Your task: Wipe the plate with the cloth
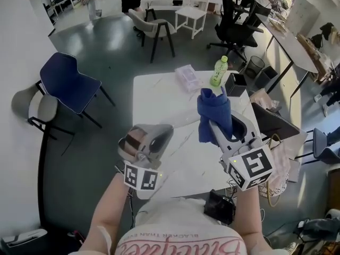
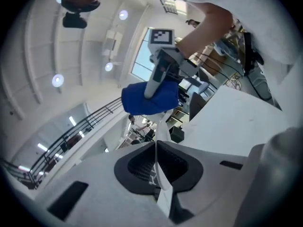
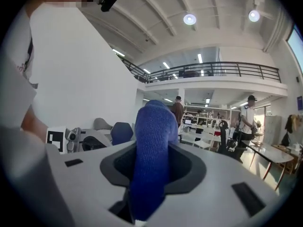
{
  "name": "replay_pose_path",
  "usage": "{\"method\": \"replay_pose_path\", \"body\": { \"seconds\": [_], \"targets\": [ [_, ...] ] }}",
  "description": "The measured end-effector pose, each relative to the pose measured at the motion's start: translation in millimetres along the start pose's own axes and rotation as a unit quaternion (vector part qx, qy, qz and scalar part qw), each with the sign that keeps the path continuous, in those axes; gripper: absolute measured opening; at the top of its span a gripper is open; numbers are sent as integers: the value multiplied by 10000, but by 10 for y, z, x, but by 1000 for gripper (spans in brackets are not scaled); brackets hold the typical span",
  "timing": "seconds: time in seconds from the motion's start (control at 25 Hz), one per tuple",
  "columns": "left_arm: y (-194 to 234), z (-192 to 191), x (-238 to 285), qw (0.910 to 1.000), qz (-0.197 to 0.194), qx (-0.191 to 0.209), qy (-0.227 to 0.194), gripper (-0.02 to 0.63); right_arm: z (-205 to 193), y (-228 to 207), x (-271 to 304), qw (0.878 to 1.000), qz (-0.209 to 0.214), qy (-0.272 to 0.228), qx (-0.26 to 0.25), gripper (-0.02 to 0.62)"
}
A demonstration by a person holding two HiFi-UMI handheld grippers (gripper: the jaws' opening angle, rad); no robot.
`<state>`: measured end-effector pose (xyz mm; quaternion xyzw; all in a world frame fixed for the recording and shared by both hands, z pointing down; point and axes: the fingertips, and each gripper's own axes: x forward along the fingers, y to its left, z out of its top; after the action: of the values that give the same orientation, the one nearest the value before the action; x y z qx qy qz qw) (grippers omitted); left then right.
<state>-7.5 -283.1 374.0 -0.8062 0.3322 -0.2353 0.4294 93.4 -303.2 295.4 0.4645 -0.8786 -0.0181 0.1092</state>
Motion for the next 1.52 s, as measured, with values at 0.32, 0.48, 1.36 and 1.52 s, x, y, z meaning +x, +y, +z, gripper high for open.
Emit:
{"method": "replay_pose_path", "body": {
  "seconds": [0.32,0.48,1.36,1.52],
  "targets": [
    [-213,101,-1,9810,-144,1925,-178,14,-52,539,289,9843,1392,604,-899,130],
    [-277,104,-3,9700,-172,2412,-233,14,-291,626,366,9745,1694,997,-1085,130],
    [-328,24,-45,9616,-350,2709,-281,14,-685,-139,441,9820,953,1556,-482,130],
    [-371,91,-29,9569,-388,2848,-409,14,-191,65,383,9843,1361,1005,-501,130]
  ]
}}
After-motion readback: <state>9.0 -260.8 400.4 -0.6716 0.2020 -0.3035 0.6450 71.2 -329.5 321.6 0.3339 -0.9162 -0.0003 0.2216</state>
